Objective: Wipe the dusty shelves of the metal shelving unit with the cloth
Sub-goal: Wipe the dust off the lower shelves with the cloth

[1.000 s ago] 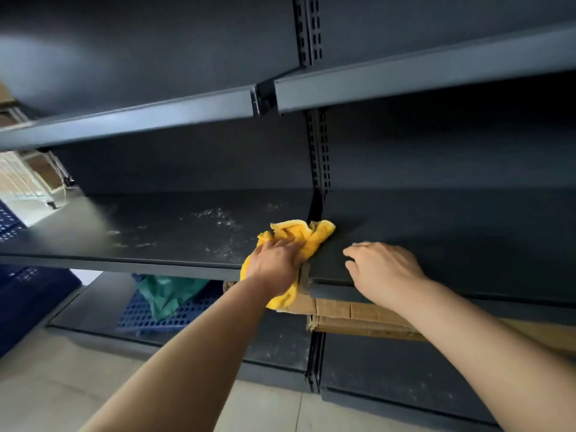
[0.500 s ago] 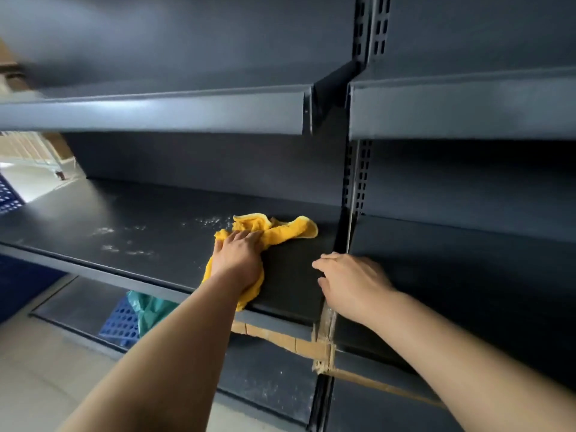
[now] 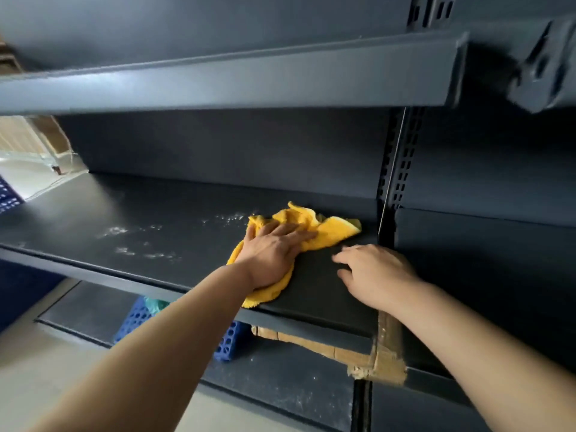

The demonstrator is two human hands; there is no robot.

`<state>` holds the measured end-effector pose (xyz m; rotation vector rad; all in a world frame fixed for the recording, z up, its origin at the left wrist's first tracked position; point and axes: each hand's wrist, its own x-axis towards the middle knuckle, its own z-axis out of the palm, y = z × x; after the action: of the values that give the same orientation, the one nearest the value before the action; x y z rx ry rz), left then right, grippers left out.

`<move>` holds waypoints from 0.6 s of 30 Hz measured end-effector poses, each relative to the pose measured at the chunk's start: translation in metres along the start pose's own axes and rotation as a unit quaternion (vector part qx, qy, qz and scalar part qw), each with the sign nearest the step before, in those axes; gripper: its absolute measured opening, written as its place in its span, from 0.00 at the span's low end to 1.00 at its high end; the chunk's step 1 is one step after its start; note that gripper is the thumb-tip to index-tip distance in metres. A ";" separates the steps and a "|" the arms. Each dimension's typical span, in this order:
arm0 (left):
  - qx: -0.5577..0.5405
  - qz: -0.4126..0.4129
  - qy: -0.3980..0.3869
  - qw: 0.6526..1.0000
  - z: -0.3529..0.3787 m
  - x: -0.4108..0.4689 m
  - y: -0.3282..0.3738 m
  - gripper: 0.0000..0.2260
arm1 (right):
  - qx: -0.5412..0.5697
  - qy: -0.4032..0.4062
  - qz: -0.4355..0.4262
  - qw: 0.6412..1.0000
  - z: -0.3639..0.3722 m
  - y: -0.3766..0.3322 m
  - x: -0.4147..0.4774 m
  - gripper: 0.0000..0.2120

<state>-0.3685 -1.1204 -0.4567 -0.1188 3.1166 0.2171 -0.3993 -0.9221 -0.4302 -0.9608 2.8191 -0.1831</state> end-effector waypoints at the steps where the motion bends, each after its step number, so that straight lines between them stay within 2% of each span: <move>1: 0.002 0.036 -0.014 0.999 -0.002 0.001 -0.002 0.19 | 0.007 0.001 0.014 1.000 0.002 -0.002 -0.001 0.15; 5: 0.007 0.096 -0.056 0.994 -0.006 0.003 -0.006 0.21 | 0.047 0.012 0.074 0.996 0.011 -0.016 -0.005 0.19; 11: 0.005 0.139 -0.062 0.988 -0.003 0.031 -0.001 0.21 | 0.053 0.029 0.136 0.989 0.012 -0.032 0.002 0.19; 14: -0.001 0.127 -0.062 0.990 0.002 0.060 0.019 0.22 | 0.057 0.033 0.163 0.984 0.014 -0.031 0.006 0.19; 18: -0.018 0.070 -0.036 0.997 0.008 0.088 0.027 0.23 | 0.070 0.045 0.162 0.983 0.017 -0.027 0.009 0.21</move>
<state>-0.4583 -1.0995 -0.4629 0.1045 3.0525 0.2733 -0.3870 -0.9501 -0.4430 -0.4656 2.9443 -0.3853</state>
